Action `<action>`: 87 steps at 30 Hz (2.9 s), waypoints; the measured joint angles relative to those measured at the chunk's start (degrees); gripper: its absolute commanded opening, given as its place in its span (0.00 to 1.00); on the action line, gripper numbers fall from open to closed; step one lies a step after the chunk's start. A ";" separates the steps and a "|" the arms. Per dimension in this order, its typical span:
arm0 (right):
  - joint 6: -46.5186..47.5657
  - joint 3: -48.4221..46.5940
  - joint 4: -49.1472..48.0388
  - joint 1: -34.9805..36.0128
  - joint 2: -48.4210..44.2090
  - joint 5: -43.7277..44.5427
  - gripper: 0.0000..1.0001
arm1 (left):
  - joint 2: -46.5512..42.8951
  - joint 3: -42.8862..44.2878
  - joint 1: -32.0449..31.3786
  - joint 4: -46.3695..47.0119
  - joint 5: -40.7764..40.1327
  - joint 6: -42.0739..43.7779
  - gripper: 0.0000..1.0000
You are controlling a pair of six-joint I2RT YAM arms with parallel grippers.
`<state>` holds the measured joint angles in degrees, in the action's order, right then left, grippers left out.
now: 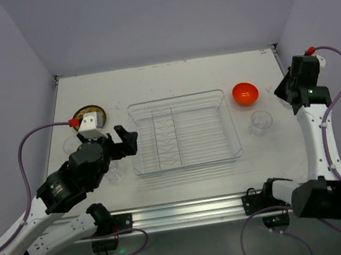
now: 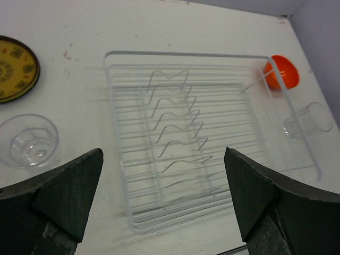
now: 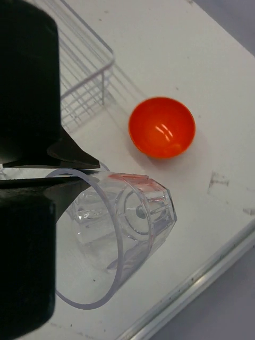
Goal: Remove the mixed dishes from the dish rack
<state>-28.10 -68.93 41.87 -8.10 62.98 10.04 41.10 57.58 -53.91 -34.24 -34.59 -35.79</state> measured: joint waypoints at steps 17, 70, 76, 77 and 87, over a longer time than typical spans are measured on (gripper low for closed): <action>1.99 0.39 2.19 -11.28 25.77 2.08 0.01 | -14.80 -10.08 -0.11 -6.78 -3.63 6.49 1.00; 7.67 6.25 9.44 14.16 -41.70 1.92 0.99 | -5.77 6.73 16.02 -15.06 -4.79 14.25 1.00; 9.42 5.51 14.01 14.91 -43.95 0.87 0.99 | -12.63 7.10 16.02 -21.07 -6.97 12.48 1.00; 9.81 5.51 14.29 14.91 -44.96 0.66 0.99 | -13.81 6.93 16.02 -21.22 -7.30 12.41 1.00; 14.12 3.78 14.99 15.98 -47.10 -2.67 0.99 | -15.37 5.97 12.33 -22.99 -13.86 12.28 1.00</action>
<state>-13.98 -65.14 56.86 7.88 15.88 7.38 25.74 63.55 -41.58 -57.23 -48.45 -23.51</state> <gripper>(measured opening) 0.989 0.997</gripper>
